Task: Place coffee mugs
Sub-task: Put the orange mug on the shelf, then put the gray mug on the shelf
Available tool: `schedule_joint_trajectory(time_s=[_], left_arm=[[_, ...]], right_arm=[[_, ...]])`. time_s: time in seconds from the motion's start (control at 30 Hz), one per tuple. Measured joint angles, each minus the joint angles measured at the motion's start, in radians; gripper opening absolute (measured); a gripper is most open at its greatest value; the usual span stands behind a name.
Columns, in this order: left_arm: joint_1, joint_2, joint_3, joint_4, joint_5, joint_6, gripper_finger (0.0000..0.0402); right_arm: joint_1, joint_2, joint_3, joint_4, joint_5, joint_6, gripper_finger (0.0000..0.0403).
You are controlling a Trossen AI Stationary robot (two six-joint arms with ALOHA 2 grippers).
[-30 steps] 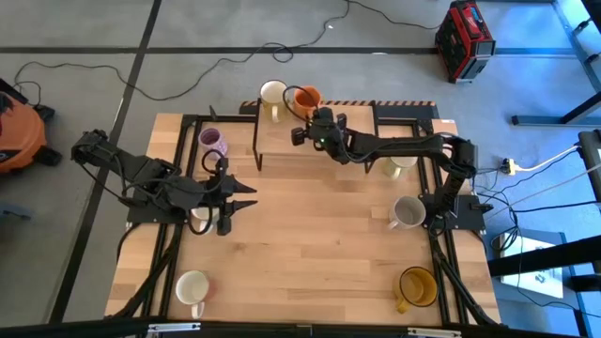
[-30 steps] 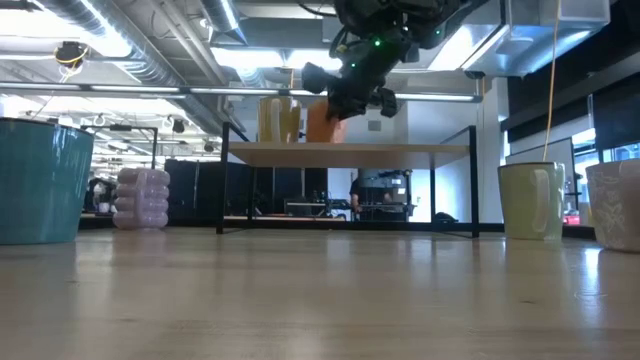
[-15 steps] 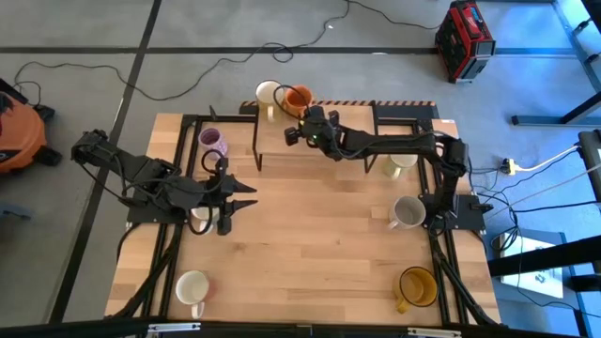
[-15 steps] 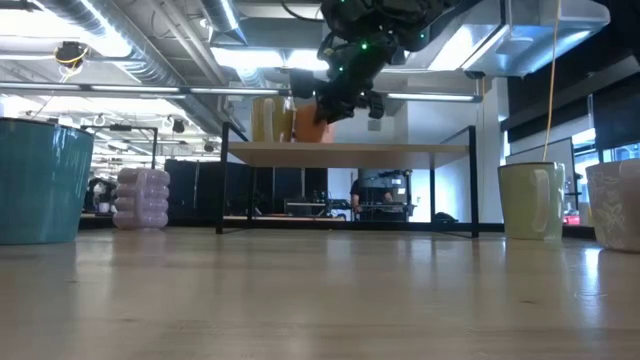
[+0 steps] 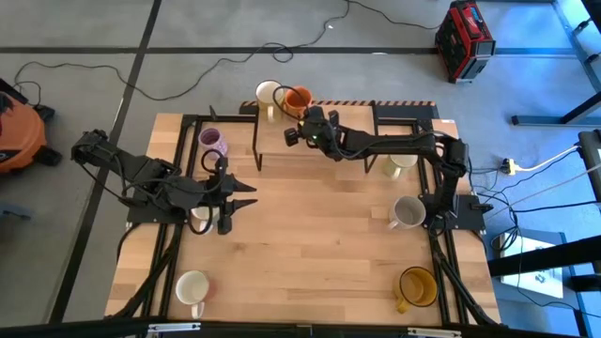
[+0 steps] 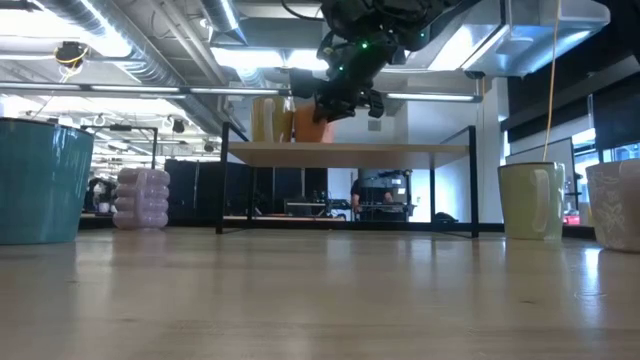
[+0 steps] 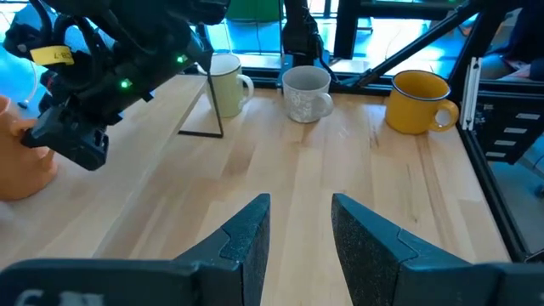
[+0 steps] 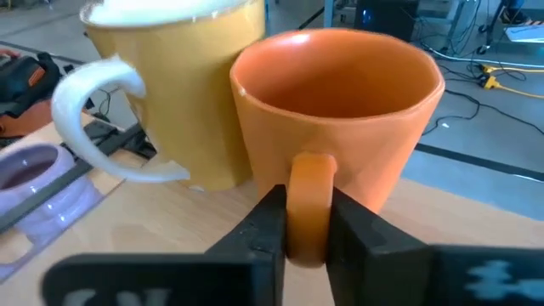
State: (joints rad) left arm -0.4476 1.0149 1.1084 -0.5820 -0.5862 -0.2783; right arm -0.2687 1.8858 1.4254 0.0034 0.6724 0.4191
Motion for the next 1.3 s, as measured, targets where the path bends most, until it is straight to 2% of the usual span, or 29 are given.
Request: schedule_joint_trajectory(time_s=[0.13, 0.5, 0.8, 1.03, 1.3], left_arm=[[0.0, 0.0, 0.0, 0.0, -0.001, 0.0, 0.0121], [0.0, 0.0, 0.0, -0.001, -0.001, 0.0, 0.0121], [0.0, 0.0, 0.0, -0.001, -0.001, -0.001, 0.0121], [0.0, 0.0, 0.0, -0.001, 0.0, -0.001, 0.0121], [0.0, 0.0, 0.0, -0.001, 0.0, -0.008, 0.0121]], right_arm=[[0.0, 0.0, 0.0, -0.001, -0.004, -0.001, 0.0091], [0.015, -0.001, 0.0, -0.007, -0.009, -0.005, 0.0118], [0.037, -0.038, 0.002, -0.07, 0.043, -0.007, 0.0165], [0.069, -0.106, 0.002, -0.156, 0.004, -0.006, 0.0167], [0.183, -0.206, 0.002, -0.292, -0.006, -0.008, 0.0168]])
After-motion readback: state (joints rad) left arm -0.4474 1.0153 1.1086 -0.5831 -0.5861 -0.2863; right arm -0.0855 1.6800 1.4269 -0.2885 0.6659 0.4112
